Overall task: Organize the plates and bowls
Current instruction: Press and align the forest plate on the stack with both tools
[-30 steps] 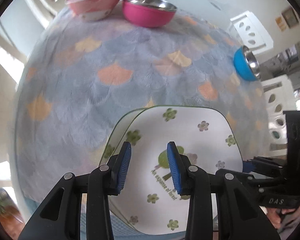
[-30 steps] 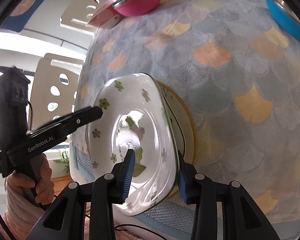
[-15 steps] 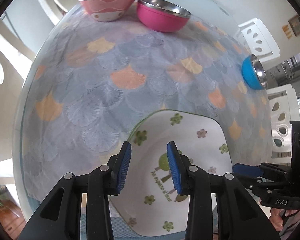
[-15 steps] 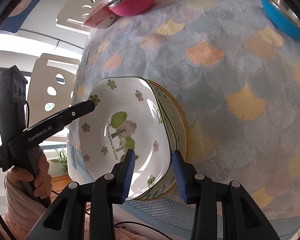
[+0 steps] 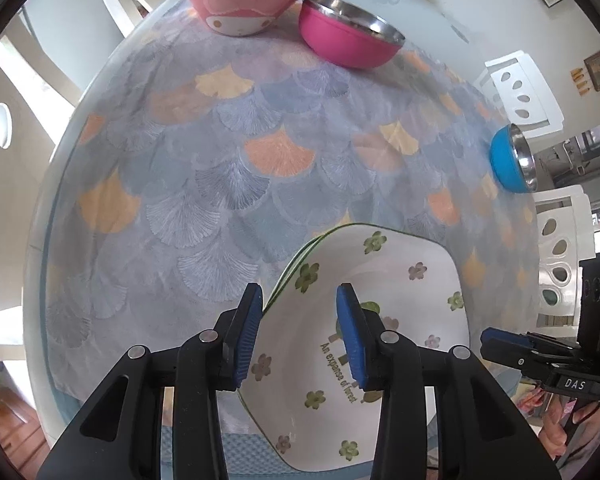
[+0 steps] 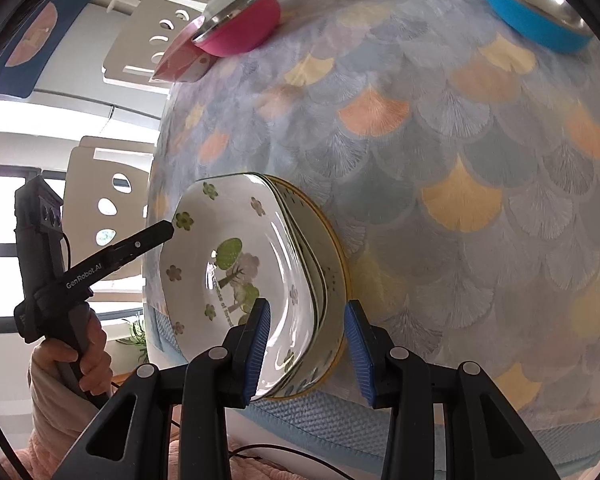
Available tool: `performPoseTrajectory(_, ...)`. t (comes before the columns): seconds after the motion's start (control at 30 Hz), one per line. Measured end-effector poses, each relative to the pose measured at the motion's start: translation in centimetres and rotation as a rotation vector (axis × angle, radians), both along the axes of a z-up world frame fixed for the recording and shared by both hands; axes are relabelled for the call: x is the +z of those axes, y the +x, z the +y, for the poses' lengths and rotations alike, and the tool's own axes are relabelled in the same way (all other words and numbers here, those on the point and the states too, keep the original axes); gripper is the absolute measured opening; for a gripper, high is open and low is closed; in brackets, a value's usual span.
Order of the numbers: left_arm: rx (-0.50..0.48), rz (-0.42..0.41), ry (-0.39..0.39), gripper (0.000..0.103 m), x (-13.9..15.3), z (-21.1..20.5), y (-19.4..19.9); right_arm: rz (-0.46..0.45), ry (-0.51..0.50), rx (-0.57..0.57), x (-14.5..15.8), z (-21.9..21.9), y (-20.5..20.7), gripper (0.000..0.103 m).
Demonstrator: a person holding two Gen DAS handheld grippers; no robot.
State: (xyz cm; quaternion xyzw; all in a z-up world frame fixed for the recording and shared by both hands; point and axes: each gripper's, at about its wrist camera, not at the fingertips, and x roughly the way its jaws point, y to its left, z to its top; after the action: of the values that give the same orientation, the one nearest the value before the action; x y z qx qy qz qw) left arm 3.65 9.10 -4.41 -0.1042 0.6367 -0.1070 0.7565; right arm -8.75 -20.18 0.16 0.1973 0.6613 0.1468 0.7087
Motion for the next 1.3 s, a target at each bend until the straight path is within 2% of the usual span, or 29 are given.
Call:
performPoseTrajectory(0.27,0.005,0.038,0.002,0.037,-1.1,0.0,0.1,0.006,-0.004,0.008,-0.2,0.2,-0.6,0.038)
performPoseTrajectory(0.43,-0.032,0.029,0.047,0.039,-1.2,-1.0,0.0,0.015,-0.003,0.001,-0.5,0.1,-0.7,0.038)
performPoseTrajectory(0.6,-0.044,0.034,0.014,0.040,-1.2,-1.3,-0.1,0.020,-0.004,0.007,-0.5,0.3,-0.8,0.038)
performPoseTrajectory(0.73,-0.070,0.026,0.038,0.040,-1.2,-2.0,-0.3,0.021,-0.006,0.012,-0.6,0.6,-0.8,0.038)
performPoseTrajectory(1.3,-0.061,0.057,0.013,0.040,-1.5,-2.0,-0.9,0.024,-0.021,0.001,-0.5,0.1,-1.0,0.038)
